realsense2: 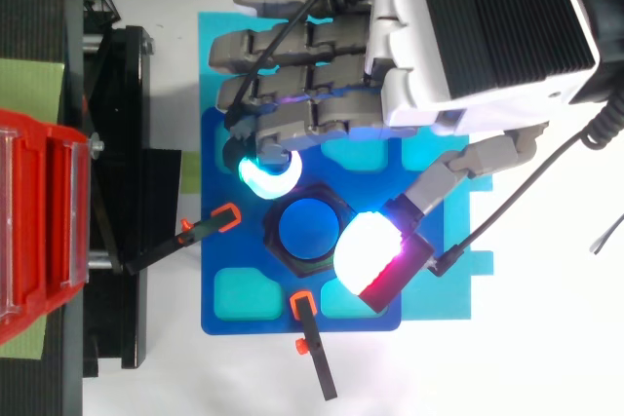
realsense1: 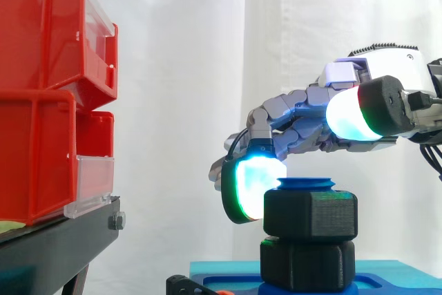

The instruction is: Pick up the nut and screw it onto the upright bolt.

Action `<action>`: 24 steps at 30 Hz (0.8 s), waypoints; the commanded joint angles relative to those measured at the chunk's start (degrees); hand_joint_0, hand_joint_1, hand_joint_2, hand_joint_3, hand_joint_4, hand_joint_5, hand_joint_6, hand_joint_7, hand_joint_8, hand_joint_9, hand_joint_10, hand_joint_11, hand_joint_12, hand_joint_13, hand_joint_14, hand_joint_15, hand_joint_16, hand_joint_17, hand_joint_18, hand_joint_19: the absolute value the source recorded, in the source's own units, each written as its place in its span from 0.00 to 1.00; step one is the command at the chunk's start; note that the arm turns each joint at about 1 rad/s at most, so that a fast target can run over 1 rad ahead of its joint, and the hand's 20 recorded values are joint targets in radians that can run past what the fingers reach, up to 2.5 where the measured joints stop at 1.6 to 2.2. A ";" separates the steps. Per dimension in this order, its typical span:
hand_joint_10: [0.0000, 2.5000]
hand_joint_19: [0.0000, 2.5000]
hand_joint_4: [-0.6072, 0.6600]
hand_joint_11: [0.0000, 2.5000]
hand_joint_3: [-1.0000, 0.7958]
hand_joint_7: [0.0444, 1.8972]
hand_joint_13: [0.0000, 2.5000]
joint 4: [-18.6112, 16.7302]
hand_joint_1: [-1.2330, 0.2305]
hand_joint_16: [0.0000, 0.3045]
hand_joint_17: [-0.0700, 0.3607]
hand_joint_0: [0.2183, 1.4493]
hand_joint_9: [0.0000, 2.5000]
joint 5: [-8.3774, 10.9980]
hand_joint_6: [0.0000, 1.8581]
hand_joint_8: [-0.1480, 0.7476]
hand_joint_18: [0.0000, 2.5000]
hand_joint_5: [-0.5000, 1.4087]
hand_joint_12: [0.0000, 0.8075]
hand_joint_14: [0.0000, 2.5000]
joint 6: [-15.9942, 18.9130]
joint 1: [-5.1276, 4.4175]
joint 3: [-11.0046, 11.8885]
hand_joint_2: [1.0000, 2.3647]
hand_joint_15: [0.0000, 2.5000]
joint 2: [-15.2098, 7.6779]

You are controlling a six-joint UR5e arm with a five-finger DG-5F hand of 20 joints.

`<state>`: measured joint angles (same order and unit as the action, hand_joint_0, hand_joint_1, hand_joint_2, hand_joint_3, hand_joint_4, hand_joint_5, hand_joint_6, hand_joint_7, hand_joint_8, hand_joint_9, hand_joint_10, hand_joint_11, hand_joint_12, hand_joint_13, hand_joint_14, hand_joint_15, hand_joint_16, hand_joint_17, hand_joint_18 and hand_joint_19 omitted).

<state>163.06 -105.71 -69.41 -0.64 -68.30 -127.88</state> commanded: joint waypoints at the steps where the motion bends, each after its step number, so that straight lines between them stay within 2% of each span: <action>1: 0.00 0.00 0.56 0.00 0.28 0.66 0.15 -0.02 0.68 0.10 0.32 0.23 0.28 -0.37 0.35 0.48 0.00 0.27 0.38 0.00 0.07 0.20 0.01 0.00 0.00 0.00; 2: 0.00 0.00 0.52 0.00 0.28 0.70 0.18 -0.02 0.71 0.10 0.32 0.22 0.32 -0.37 0.33 0.47 0.03 0.28 0.36 0.00 0.07 0.29 0.01 0.00 0.00 0.00; 4: 0.00 0.00 0.50 0.00 0.28 0.76 0.21 -0.11 0.71 0.09 0.30 0.22 0.37 -0.46 0.31 0.47 0.06 0.30 0.34 0.00 0.07 0.38 0.01 0.00 0.00 0.00; 6: 0.00 0.00 0.48 0.00 0.28 0.87 0.27 -0.11 0.71 0.06 0.26 0.22 0.45 -0.72 0.27 0.48 0.13 0.32 0.29 0.00 -0.02 0.47 0.01 0.00 0.00 0.00; 8: 0.00 0.00 0.48 0.00 0.28 0.88 0.31 -0.28 0.69 0.04 0.23 0.22 0.50 -1.07 0.27 0.47 0.17 0.32 0.23 0.00 0.07 0.64 0.01 0.00 0.00 0.00; 15: 0.00 0.00 0.49 0.00 0.28 0.87 0.33 -0.28 0.66 0.03 0.21 0.23 0.56 -1.60 0.27 0.48 0.21 0.32 0.20 0.00 0.07 0.99 0.01 0.00 0.00 0.00; 19: 0.00 0.00 0.48 0.00 0.28 0.84 0.32 -0.28 0.68 0.04 0.23 0.23 0.55 -2.13 0.27 0.48 0.18 0.31 0.22 0.00 0.07 1.26 0.19 0.00 0.00 0.00; 24: 0.00 0.00 0.64 0.00 0.28 0.68 0.23 -0.02 0.72 0.07 0.28 0.21 0.45 -2.92 0.27 0.49 0.07 0.26 0.32 0.00 -0.02 1.52 1.33 0.00 0.00 0.00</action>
<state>162.90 -108.28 -69.38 0.75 -67.54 -127.88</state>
